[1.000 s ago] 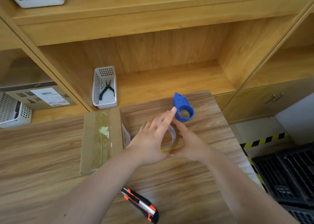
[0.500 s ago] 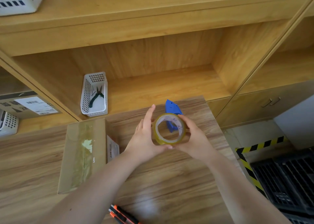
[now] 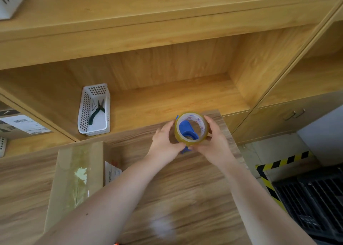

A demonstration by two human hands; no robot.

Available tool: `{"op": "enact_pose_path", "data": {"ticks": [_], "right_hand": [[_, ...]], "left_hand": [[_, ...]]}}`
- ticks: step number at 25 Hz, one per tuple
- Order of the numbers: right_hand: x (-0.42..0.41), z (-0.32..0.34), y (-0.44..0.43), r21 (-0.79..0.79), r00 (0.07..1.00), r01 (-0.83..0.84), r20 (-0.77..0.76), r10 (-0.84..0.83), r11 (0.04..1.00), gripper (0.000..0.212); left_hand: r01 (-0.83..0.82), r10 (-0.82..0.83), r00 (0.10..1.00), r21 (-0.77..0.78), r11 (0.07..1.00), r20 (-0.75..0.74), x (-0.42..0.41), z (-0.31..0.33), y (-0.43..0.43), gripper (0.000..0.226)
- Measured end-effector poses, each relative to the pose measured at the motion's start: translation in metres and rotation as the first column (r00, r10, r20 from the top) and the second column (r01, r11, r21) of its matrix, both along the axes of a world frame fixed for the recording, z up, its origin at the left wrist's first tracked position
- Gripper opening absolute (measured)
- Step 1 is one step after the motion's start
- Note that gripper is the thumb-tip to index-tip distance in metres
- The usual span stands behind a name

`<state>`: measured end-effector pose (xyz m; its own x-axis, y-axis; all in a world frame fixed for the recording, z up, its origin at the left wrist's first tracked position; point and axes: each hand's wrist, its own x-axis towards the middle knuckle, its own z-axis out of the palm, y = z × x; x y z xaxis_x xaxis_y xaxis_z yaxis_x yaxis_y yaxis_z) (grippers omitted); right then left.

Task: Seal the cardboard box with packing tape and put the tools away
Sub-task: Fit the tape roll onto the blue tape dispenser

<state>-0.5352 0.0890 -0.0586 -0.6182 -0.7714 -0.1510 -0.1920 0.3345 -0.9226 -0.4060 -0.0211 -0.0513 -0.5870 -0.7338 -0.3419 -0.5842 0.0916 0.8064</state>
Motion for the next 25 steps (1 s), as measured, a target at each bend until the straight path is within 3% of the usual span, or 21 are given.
{"op": "enact_pose_path", "data": {"ticks": [3, 7, 12, 19, 25], "right_hand": [[-0.013, -0.014, -0.007, 0.016, 0.999, 0.039, 0.034, -0.04, 0.999, 0.1], [-0.031, -0.03, -0.015, 0.026, 0.996, 0.083, 0.032, -0.084, 0.996, 0.1], [-0.057, -0.048, -0.015, 0.055, 0.992, 0.124, 0.03, -0.126, 0.991, 0.105], [-0.083, -0.068, -0.014, 0.138, 0.986, 0.156, 0.044, -0.164, 0.978, 0.107], [-0.092, -0.076, -0.01, 0.16, 0.98, 0.19, 0.03, -0.198, 0.969, 0.097]], "left_hand": [[-0.13, 0.146, 0.987, 0.212, 0.969, -0.061, -0.021, -0.003, -0.011, 0.076], [-0.186, 0.276, 0.95, 0.449, 0.874, -0.143, -0.044, -0.004, -0.019, 0.071], [-0.186, 0.337, 0.929, 0.592, 0.784, -0.155, -0.067, -0.016, -0.024, 0.059], [-0.103, 0.238, 0.966, 0.698, 0.709, -0.1, -0.093, -0.037, -0.035, 0.053], [-0.125, 0.378, 0.922, 0.858, 0.499, -0.086, -0.105, -0.053, -0.024, 0.038]]}}
